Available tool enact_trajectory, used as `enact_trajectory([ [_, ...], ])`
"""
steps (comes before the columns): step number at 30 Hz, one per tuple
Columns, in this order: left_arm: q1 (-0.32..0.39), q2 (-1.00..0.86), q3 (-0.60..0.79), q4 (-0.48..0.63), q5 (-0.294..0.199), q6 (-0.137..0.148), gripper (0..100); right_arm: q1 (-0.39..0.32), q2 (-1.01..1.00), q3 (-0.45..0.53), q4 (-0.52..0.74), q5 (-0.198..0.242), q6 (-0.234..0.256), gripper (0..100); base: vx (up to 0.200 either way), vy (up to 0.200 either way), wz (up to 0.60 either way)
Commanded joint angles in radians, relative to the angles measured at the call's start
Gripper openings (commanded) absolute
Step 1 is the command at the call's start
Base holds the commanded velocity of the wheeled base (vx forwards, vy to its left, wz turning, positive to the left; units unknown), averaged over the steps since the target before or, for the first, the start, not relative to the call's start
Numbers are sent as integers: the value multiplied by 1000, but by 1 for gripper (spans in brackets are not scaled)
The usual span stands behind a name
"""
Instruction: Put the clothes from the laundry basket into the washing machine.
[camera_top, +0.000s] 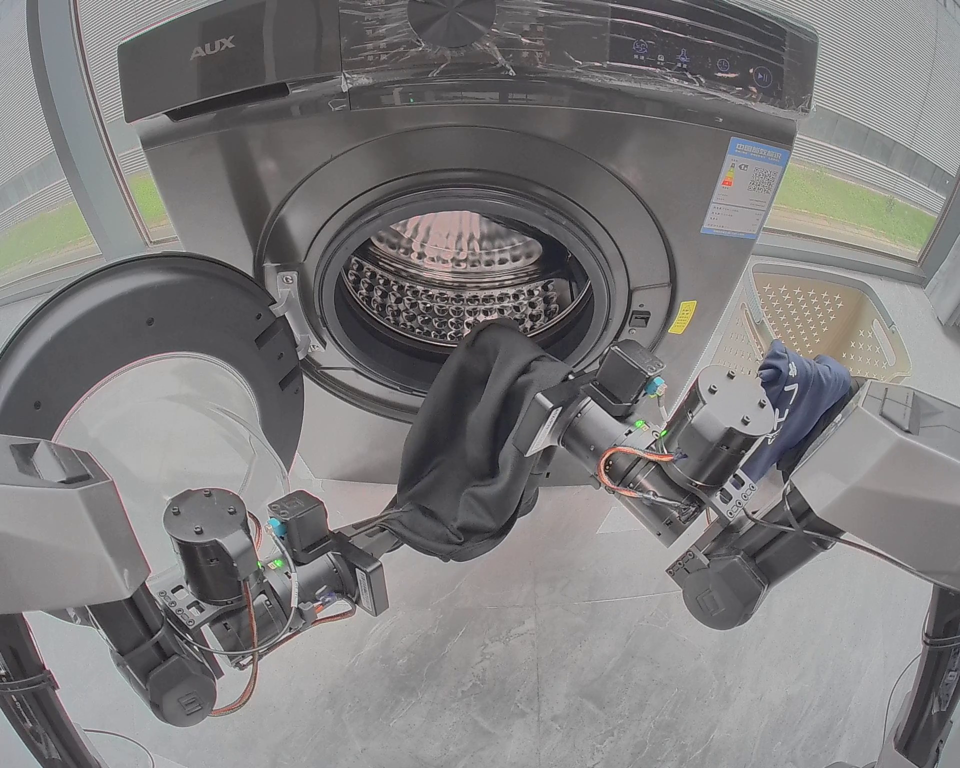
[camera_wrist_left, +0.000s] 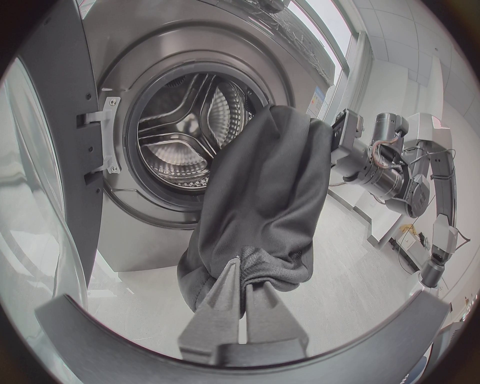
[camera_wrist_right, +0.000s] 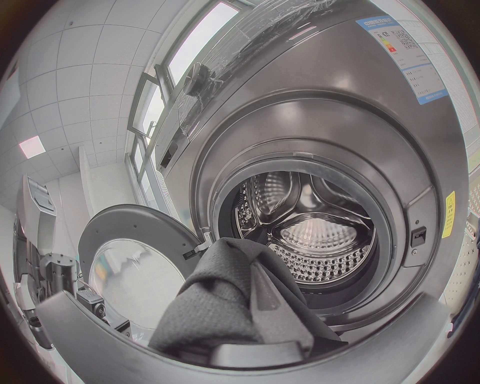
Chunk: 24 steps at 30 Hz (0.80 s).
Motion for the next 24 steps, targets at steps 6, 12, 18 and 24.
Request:
enact_trajectory([
  [6,-15,32,92,1,-25,-1,100,0,-6,-10,-1,0,0,0,0,0,0],
  [12,-38,63,195,0,-82,7,100,2,-1,-22,-1,0,-2,0,0,0,0],
  [18,-81,19,169,-2,-82,10,100,14,2,-18,-1,0,-2,0,0,0,0],
  [24,-90,32,-46,-2,-62,1,100,39,11,-15,-1,-1,-2,0,0,0,0],
])
